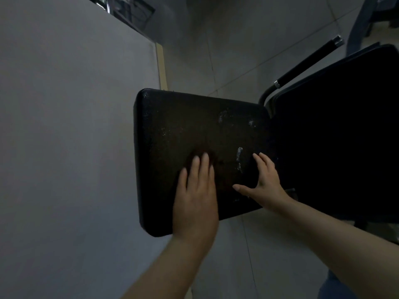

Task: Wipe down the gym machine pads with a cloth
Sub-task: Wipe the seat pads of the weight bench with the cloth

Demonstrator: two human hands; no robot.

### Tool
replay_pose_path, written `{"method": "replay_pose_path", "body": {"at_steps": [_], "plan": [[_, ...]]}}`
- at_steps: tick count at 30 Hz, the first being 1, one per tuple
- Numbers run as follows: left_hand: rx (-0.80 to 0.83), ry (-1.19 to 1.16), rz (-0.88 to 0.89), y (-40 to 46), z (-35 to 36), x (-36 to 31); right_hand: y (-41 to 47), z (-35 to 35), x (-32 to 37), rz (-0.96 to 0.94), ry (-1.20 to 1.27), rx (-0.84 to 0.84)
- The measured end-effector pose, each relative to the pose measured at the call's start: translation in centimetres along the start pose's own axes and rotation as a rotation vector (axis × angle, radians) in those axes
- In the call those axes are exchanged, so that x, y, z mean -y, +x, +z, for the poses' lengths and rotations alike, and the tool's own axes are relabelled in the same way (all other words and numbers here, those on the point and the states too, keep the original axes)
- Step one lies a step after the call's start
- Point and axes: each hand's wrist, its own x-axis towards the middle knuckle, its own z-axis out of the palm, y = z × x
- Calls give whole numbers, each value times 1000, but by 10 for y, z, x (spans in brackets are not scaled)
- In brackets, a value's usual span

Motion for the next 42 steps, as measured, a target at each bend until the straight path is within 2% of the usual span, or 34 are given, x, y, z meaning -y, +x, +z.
{"method": "replay_pose_path", "body": {"at_steps": [2, 5, 8, 12, 18, 25, 27, 29, 33, 36, 39, 42], "plan": [[19, -104, 51, -27, 8, -3, -1, 0, 1, -10, -2, -3], [10, -80, 101, -24, 9, 5, -2, 0, 0, -13, -10, 2], [23, -24, 45, 22, -7, 13, -2, -1, 0, -13, 0, 11], [-76, 131, -88, 120, -25, 37, -1, -4, 0, -7, 0, 38], [-116, 58, -167, 178, -51, 61, -1, -3, -3, -33, 8, 22], [-48, 90, -83, 82, -29, 32, -2, -1, -3, -26, 6, 4], [-56, 31, -31, 40, -15, 21, -2, -1, -3, -22, 7, -3], [49, -78, 0, 2, -6, 14, -2, 0, -3, -21, 2, 2], [35, -74, 112, -24, 5, 22, -2, 1, -5, -19, -2, -5], [82, -64, 27, 13, -19, 33, -1, 0, -5, -14, -7, 7], [-27, 86, -149, 72, -42, 60, -1, -2, -6, -11, 0, 17], [-102, 48, -269, 116, -55, 85, -1, -2, -5, -9, 6, 19]]}}
